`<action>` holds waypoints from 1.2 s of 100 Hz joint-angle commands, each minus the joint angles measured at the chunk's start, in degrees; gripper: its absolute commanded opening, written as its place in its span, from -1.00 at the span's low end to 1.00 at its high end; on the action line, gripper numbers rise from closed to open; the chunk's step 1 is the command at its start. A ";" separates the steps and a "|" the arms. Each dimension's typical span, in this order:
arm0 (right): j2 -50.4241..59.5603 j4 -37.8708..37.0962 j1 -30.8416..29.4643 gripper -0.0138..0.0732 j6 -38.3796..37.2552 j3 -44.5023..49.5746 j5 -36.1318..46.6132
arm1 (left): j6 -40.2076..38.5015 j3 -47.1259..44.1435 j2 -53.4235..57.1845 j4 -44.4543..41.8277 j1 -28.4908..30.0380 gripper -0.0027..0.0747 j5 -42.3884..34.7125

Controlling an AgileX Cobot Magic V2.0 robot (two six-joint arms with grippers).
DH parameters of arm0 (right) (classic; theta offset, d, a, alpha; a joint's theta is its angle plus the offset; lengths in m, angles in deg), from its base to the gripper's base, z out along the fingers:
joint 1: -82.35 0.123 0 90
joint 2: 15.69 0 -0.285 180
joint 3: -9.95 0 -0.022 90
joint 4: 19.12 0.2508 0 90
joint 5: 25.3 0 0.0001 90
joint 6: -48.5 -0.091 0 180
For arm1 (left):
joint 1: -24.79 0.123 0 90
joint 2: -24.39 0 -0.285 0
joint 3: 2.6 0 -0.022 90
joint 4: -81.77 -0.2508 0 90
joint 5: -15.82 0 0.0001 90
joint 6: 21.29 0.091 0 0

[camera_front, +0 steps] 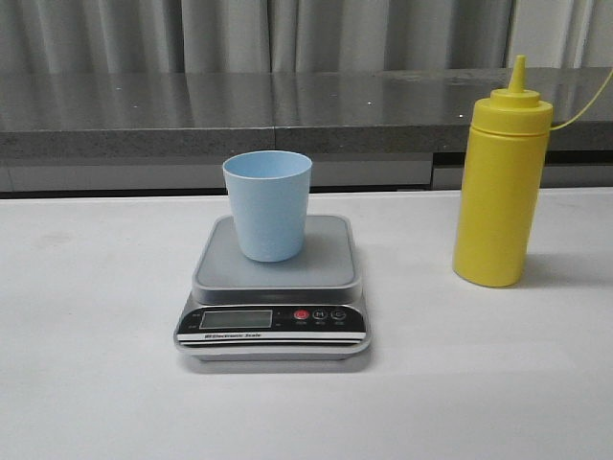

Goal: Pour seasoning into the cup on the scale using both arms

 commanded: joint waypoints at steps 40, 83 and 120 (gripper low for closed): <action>9.67 1.45 -0.26 -0.82 -1.47 7.12 3.09 | -0.55 1.41 -0.50 0.98 -0.04 -0.98 -4.20; 23.39 -1.45 -8.86 -0.82 -1.47 7.12 -6.76 | -0.55 1.41 -0.50 0.98 -0.04 -0.98 -4.20; 31.63 -14.03 -11.05 -0.82 -5.53 7.12 -15.23 | -0.55 1.41 -0.50 0.98 -0.04 -0.98 -4.20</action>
